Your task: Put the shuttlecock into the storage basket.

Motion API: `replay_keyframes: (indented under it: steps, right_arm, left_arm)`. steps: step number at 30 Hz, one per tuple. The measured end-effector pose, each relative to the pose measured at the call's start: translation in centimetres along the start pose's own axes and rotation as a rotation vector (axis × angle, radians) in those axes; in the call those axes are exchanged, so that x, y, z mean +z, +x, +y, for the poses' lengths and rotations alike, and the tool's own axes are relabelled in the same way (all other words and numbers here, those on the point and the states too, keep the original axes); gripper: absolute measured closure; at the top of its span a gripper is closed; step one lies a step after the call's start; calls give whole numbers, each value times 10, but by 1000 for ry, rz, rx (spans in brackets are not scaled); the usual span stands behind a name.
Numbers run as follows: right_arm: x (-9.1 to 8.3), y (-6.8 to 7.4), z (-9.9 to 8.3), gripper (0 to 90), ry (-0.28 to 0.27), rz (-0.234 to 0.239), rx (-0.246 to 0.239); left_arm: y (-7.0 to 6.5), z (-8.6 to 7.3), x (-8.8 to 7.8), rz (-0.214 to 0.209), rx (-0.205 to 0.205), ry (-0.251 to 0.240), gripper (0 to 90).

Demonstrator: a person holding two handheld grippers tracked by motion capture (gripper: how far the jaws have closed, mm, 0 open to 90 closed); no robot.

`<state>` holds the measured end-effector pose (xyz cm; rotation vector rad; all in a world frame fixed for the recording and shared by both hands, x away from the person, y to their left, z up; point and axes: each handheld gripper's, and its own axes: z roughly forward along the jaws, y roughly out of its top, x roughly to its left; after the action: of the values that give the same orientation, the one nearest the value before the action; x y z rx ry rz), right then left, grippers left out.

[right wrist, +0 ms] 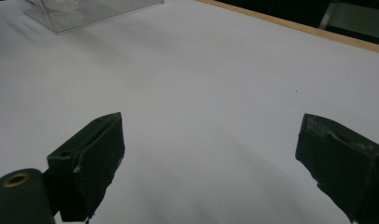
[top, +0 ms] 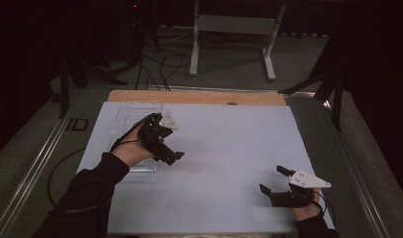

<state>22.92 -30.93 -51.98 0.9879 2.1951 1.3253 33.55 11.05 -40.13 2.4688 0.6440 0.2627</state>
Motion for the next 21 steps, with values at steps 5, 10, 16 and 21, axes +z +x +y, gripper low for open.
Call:
replay_keyframes:
  steps: [5, 10, 16, 21]
  right_arm:
    - [0, 0, 0, 83, -3, 2, -2]
    - [0, 0, 0, 83, -3, 3, -2]
    - [0, 0, 0, 83, -4, 3, -5]
    - [-1, 0, 1, 83, -5, 3, -7]
  left_arm:
    - [-11, 2, 12, -22, 43, -23, 0]
    - [-24, 5, 25, -80, 25, -52, 0]
    - [-36, 5, 36, -119, 39, -69, 0]
    - [-51, 1, 46, -175, 31, -94, 1]
